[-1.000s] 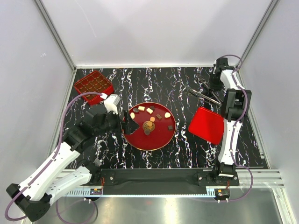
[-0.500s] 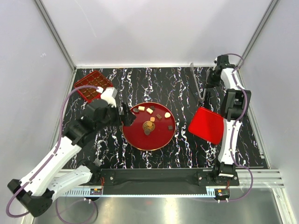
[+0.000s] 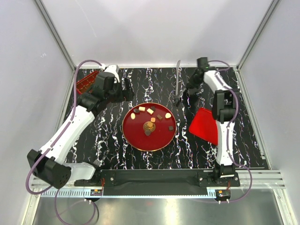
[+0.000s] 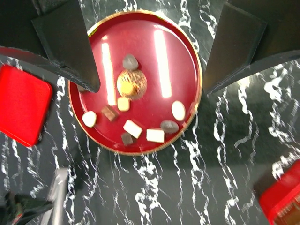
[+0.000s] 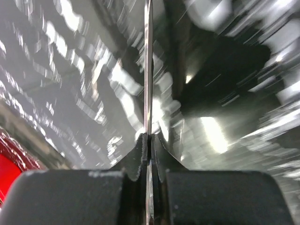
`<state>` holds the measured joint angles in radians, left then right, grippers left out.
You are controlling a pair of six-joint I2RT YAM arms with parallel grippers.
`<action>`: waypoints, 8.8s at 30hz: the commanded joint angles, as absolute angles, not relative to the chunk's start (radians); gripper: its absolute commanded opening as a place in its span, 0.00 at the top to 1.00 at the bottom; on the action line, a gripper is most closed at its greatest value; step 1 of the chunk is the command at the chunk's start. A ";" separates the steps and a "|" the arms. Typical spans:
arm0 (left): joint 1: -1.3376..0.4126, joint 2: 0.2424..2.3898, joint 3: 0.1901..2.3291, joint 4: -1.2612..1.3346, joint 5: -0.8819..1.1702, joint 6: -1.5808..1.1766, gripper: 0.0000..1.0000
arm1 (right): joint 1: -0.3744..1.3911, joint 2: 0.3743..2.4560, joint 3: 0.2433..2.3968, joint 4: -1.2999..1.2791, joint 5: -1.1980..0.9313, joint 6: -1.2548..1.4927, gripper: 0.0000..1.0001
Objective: Pack the chocolate
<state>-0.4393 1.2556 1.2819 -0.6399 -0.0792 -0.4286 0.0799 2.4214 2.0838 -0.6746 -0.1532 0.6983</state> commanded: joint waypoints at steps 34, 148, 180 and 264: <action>-0.472 1.729 1.485 -0.314 -0.054 -0.255 0.03 | 0.245 2.226 1.859 -0.666 0.084 1.088 0.85; -0.650 1.482 1.383 -0.584 -0.431 -0.297 0.61 | 0.238 0.913 1.042 -0.408 -0.072 0.785 0.00; -0.515 1.238 0.773 -0.813 -0.379 -0.801 0.48 | 0.238 0.735 0.914 -0.486 -0.121 0.752 0.00; -0.379 1.307 1.006 -0.848 -0.290 -0.505 0.40 | 0.239 0.726 0.954 -0.549 -0.129 0.650 0.00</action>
